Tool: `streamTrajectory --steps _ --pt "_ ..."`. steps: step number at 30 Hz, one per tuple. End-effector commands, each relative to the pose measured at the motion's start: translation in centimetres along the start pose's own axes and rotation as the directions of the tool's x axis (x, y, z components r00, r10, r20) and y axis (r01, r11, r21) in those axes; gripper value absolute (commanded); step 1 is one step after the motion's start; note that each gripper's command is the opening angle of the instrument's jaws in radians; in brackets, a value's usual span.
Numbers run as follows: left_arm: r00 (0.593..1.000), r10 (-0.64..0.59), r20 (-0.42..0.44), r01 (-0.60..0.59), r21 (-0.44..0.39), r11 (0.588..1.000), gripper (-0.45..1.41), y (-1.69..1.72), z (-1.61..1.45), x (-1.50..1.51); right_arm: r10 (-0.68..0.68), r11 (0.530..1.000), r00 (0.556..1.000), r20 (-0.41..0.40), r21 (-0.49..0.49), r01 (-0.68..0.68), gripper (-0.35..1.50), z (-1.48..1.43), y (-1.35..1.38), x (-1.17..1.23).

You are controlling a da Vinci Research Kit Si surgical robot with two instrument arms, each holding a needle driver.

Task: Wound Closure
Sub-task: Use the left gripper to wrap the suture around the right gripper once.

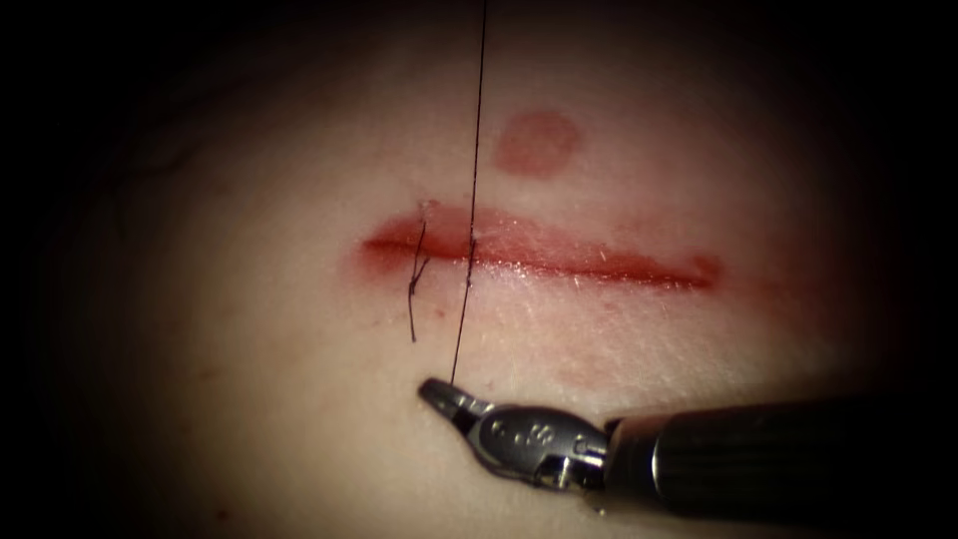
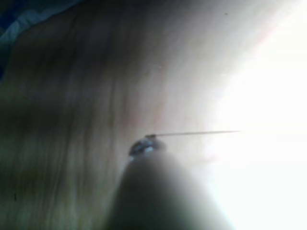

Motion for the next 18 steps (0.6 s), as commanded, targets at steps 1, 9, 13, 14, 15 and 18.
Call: streamTrajectory --steps 1,9,13,14,15,18 --pt "1.0 0.009 0.001 -0.009 -0.003 1.0 -0.45 0.04 0.03 0.0 0.001 1.0 1.0 0.001 -0.002 -0.001 -0.35 0.03 -0.02 -0.04" --pt "1.0 0.028 -0.005 -0.028 -0.026 0.999 -0.45 0.46 -0.27 -0.1 0.018 1.0 1.0 -0.012 0.0 -0.018 -0.35 0.02 0.04 -0.07" --pt "0.999 0.037 -0.009 -0.038 -0.038 0.999 -0.45 0.69 -0.45 -0.14 0.04 0.999 0.999 -0.014 0.014 -0.04 0.17 0.02 0.04 -0.08" --pt "0.999 0.04 -0.01 -0.04 -0.042 0.998 -0.45 0.76 -0.52 -0.16 0.04 0.999 0.999 -0.014 0.014 -0.04 0.42 0.01 0.03 -0.08" --pt "0.999 0.042 -0.011 -0.042 -0.045 0.998 -0.45 0.81 -0.56 -0.17 0.045 0.999 0.999 -0.014 0.015 -0.045 0.62 0.01 0.03 -0.08" --pt "0.999 0.046 -0.015 -0.047 -0.055 0.997 -0.45 0.94 -0.72 -0.2 0.058 0.998 0.998 0.0 0.024 -0.058 1.11 -0.02 0.02 -0.05"
